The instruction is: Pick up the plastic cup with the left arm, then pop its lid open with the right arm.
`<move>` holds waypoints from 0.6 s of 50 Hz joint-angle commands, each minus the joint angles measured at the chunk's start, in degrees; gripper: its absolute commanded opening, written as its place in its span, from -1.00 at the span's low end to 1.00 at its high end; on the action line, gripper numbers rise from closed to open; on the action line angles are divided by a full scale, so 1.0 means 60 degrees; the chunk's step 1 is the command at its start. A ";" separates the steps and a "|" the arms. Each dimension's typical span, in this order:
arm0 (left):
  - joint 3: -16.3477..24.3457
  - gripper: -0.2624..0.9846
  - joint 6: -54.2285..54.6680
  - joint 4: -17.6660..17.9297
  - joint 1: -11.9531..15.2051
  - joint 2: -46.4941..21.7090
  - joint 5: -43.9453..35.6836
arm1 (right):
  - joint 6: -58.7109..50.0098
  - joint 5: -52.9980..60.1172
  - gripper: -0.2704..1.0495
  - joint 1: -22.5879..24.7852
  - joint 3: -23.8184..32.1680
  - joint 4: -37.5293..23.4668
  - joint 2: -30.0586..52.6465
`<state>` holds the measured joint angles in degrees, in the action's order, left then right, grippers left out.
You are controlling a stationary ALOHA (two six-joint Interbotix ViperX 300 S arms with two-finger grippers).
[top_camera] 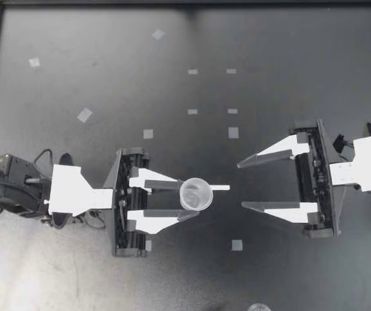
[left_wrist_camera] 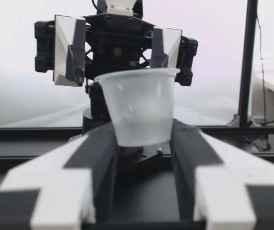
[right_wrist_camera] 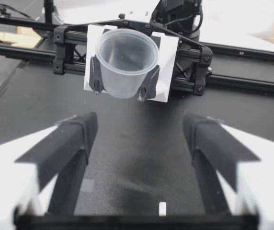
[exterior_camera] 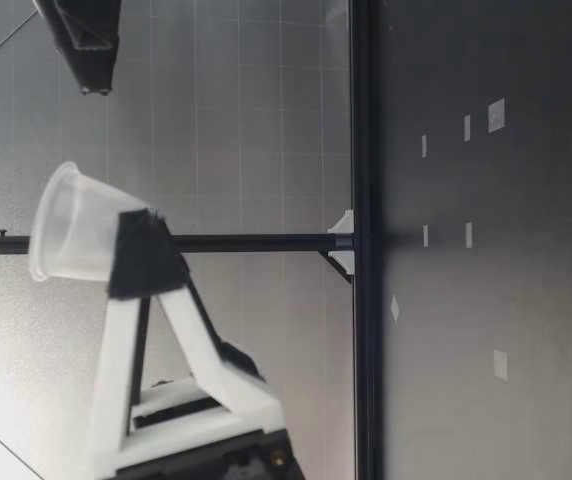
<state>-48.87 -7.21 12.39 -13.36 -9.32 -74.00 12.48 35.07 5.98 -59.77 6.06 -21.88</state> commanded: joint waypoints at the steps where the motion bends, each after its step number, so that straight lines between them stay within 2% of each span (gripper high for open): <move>1: 0.0073 -0.31 -0.0029 0.0000 -0.0015 0.0220 -0.0088 | -0.0029 0.0103 0.52 -0.0059 0.0088 0.0029 -0.0059; 30: 0.0044 -0.31 -0.0059 -0.0015 -0.0015 0.0190 -0.0059 | -0.0352 0.0132 0.52 -0.0059 0.0044 0.0029 0.0000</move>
<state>-49.04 -7.47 12.39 -13.36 -9.32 -73.92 10.46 35.24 5.98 -60.12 6.06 -21.62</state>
